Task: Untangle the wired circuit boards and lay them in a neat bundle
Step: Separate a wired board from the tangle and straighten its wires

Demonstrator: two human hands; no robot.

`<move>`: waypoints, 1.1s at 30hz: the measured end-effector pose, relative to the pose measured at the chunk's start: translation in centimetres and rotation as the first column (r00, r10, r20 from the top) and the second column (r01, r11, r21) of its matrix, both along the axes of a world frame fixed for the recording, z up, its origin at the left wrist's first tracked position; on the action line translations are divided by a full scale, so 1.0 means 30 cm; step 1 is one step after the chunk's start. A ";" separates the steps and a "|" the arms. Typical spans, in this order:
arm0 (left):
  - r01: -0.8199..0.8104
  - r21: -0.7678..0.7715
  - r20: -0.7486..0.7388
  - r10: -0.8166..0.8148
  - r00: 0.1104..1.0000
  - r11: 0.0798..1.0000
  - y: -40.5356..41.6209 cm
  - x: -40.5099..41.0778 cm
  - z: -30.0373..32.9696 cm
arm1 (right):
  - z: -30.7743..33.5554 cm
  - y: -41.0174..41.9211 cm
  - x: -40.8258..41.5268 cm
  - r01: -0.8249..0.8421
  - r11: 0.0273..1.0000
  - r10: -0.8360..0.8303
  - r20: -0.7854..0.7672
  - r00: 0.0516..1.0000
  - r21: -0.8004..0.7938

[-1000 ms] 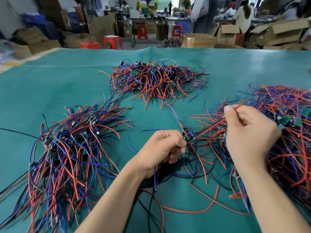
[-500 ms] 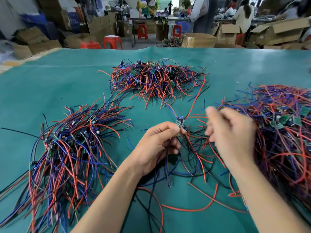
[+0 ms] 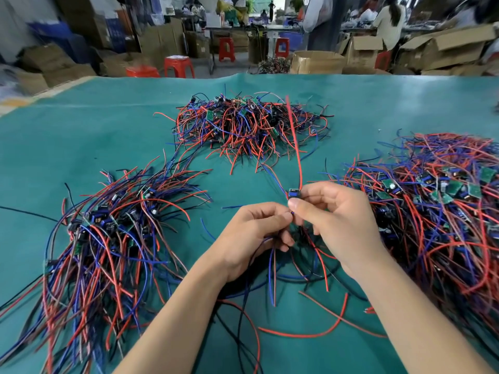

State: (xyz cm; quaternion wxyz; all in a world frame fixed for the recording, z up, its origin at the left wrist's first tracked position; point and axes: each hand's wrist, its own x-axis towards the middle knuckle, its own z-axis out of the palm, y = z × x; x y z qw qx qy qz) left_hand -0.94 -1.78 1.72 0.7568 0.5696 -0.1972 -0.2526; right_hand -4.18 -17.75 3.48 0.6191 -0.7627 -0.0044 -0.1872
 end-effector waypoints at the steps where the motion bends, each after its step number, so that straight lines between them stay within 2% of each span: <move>1: 0.004 0.008 0.007 -0.004 1.000 1.000 0.000 0.001 -0.001 | 0.002 0.005 -0.002 0.019 1.000 -0.019 0.027 0.999 -0.009; 4: 0.018 0.031 0.042 -0.019 0.999 0.999 0.001 0.005 -0.004 | -0.002 0.013 0.002 0.098 0.995 -0.099 0.061 0.993 0.015; 10: 0.068 0.087 0.090 -0.076 0.993 0.994 -0.002 0.000 -0.007 | 0.011 -0.078 0.028 0.317 0.919 -0.339 0.059 0.939 0.234; 17: 0.083 0.099 0.083 -0.091 0.992 0.992 0.000 -0.002 -0.003 | 0.152 -0.177 -0.001 0.458 0.744 -0.552 0.061 0.832 0.487; 19: 0.069 0.074 0.061 -0.074 0.995 0.995 0.000 -0.002 -0.003 | 0.225 -0.165 -0.018 0.411 0.773 -0.511 0.091 0.854 0.483; 23: 0.043 0.036 0.036 -0.044 0.998 0.998 -0.005 0.001 -0.006 | 0.347 0.023 -0.021 0.128 0.921 -0.185 0.123 0.975 0.367; 27: 0.035 0.017 0.030 -0.036 0.999 0.999 -0.008 0.001 -0.009 | 0.425 0.268 0.052 -0.151 0.962 0.134 0.091 0.987 0.228; 28: 0.032 0.009 0.033 -0.033 0.999 0.999 -0.009 0.001 -0.008 | 0.437 0.318 0.078 -0.199 0.974 0.193 0.068 0.979 0.104; 29: 0.020 0.003 0.028 -0.020 0.999 1.000 -0.010 0.000 -0.010 | 0.438 0.357 0.105 -0.224 0.970 0.228 0.036 0.973 -0.089; 31: -0.010 -0.011 -0.008 0.010 1.000 1.000 -0.013 0.002 -0.010 | 0.412 0.381 0.160 -0.152 0.844 0.172 -0.009 0.985 -0.515; 32: -0.019 -0.012 -0.019 0.018 1.000 1.000 -0.013 0.004 -0.011 | 0.387 0.360 0.189 -0.086 0.760 0.095 -0.021 0.995 -0.644; 33: -0.029 -0.008 -0.023 0.029 0.999 1.000 -0.015 0.006 -0.012 | 0.357 0.322 0.212 -0.058 0.716 0.027 -0.055 0.998 -0.696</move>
